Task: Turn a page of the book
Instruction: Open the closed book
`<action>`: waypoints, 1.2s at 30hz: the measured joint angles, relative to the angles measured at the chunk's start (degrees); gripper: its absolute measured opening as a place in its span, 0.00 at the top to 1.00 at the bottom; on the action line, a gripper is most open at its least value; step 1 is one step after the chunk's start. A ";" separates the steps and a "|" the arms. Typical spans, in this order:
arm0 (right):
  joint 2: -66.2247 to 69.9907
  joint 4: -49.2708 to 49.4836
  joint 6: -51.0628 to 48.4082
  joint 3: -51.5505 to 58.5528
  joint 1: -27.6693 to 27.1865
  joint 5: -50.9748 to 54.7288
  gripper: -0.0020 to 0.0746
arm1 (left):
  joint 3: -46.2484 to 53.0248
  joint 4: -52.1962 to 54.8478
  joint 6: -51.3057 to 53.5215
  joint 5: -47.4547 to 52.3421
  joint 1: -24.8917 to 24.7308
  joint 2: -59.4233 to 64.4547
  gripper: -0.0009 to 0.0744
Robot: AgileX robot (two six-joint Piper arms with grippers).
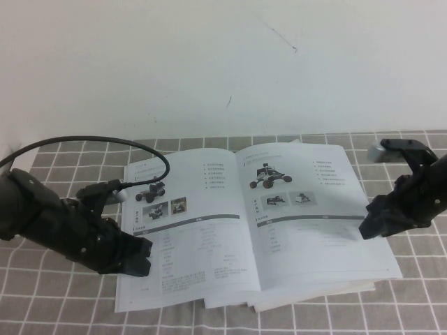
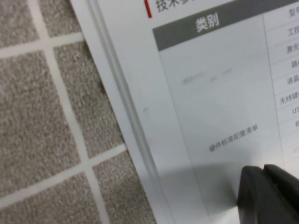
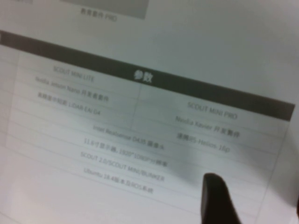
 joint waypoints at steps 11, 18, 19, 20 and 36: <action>2.36 2.36 -1.86 -0.45 -0.13 0.72 0.51 | 0.00 -0.24 0.00 0.00 0.00 0.00 0.99; 3.02 16.38 -12.89 -0.45 -0.40 3.95 0.51 | 0.00 -0.24 0.00 0.00 0.00 0.04 0.99; 3.02 19.02 -14.64 -0.45 -0.40 4.91 0.51 | 0.00 -0.24 0.00 0.00 0.00 0.04 0.99; 3.06 21.72 -16.29 -0.45 -0.40 5.90 0.51 | 0.00 -0.24 0.00 0.00 0.00 0.04 0.99; 3.15 24.53 -19.64 -4.98 -0.42 12.45 0.51 | 0.00 -0.46 0.00 0.21 0.00 0.04 0.99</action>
